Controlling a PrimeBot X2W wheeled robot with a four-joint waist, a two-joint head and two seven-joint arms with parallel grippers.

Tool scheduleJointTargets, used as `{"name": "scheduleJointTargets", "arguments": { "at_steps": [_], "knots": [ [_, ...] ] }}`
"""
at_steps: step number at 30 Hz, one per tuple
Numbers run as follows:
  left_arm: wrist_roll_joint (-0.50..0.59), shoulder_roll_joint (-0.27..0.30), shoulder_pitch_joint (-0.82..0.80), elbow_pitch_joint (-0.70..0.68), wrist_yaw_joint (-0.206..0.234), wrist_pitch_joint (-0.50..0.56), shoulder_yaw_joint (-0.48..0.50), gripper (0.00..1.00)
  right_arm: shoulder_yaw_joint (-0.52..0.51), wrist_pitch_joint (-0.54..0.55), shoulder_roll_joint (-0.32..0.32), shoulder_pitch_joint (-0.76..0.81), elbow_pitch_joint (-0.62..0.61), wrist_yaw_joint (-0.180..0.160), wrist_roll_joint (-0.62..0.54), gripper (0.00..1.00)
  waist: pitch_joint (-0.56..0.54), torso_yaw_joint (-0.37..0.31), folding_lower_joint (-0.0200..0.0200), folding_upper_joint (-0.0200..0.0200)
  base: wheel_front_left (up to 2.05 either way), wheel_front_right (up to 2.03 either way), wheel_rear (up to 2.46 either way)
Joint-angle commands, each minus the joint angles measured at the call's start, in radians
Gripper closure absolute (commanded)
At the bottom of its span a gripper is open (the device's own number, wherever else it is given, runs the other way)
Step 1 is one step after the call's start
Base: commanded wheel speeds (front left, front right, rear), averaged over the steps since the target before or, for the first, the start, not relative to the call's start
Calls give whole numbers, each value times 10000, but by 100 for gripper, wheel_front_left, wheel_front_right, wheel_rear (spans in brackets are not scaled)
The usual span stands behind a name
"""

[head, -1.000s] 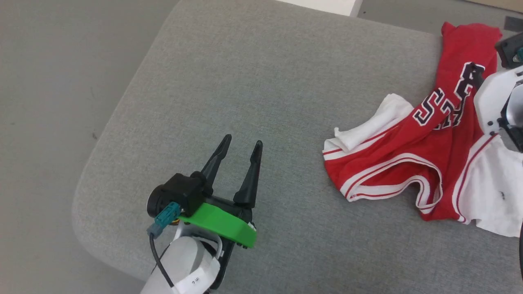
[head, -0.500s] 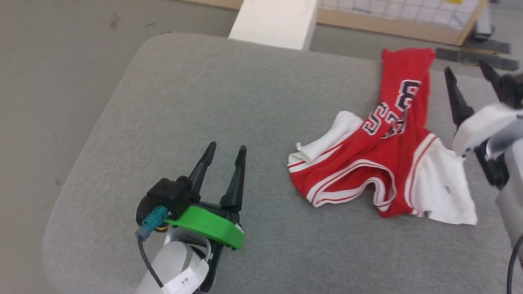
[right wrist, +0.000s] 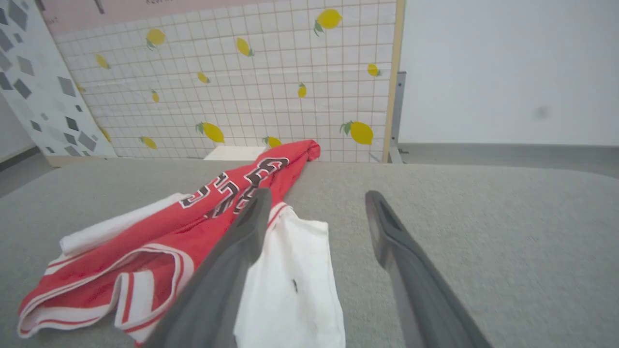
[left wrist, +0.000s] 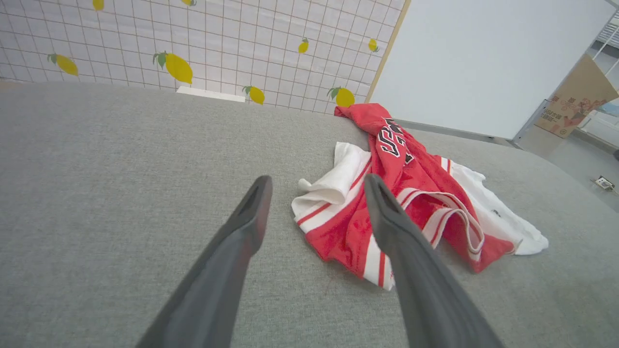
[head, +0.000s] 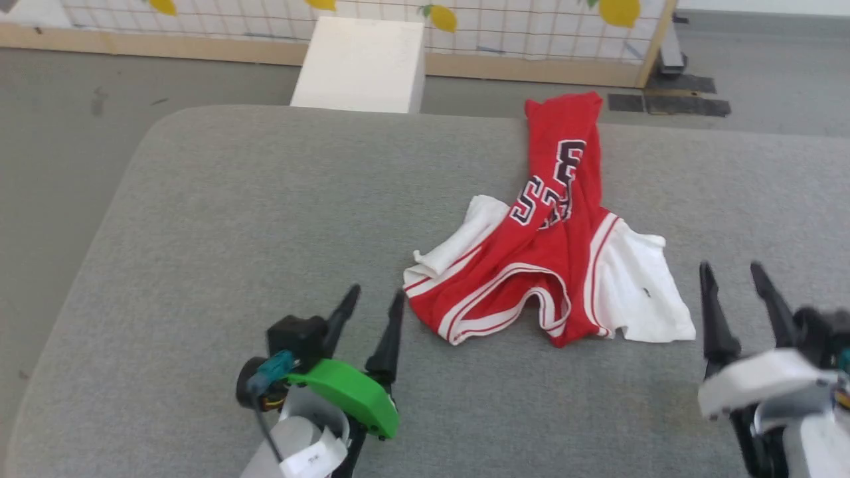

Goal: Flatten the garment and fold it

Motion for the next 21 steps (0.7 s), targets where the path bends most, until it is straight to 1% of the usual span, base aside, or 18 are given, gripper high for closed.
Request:
{"name": "scheduleJointTargets", "arguments": {
  "at_steps": [1, 4, 5, 9, 16, 19, 21],
  "knots": [
    [18, 26, -339, 215, -94, 166, -121, 0, -201, 113, 283, 378, -399, -15, -106, 0, 177, -293, 0, 33, 0, 0, 0],
    [-83, 63, -979, 779, -149, 908, -302, 0, -546, 396, 677, 1087, -1314, -15, -324, 0, 490, -525, 0, 33, 0, 0, 0],
    [-210, 113, -1798, 1291, -183, 1861, -415, 0, -643, 667, 849, 1467, -1993, -15, -440, 0, 825, -774, 0, 33, 0, 0, 0],
    [-344, 261, -3014, 1969, -213, 3318, -541, 0, -637, 909, 914, 1550, -2598, -15, -599, 0, 1239, -1095, 0, 33, 0, 0, 0],
    [-642, 586, -4774, 3074, -253, 5757, -697, 0, -664, 1038, 990, 1439, -3100, -15, -715, 0, 1662, -1471, 0, 33, 0, 0, 0],
    [-770, 873, -5395, 3542, -283, 6905, -963, 0, -547, 1008, 1018, 1345, -3112, -15, -766, 0, 1785, -1629, 0, 33, 0, 0, 0],
    [-1039, 1012, -5723, 3815, -296, 7541, -1002, 0, -447, 966, 1032, 1277, -3097, -15, -804, 0, 1860, -1746, 0, 33, 0, 0, 0]
  ]
}}
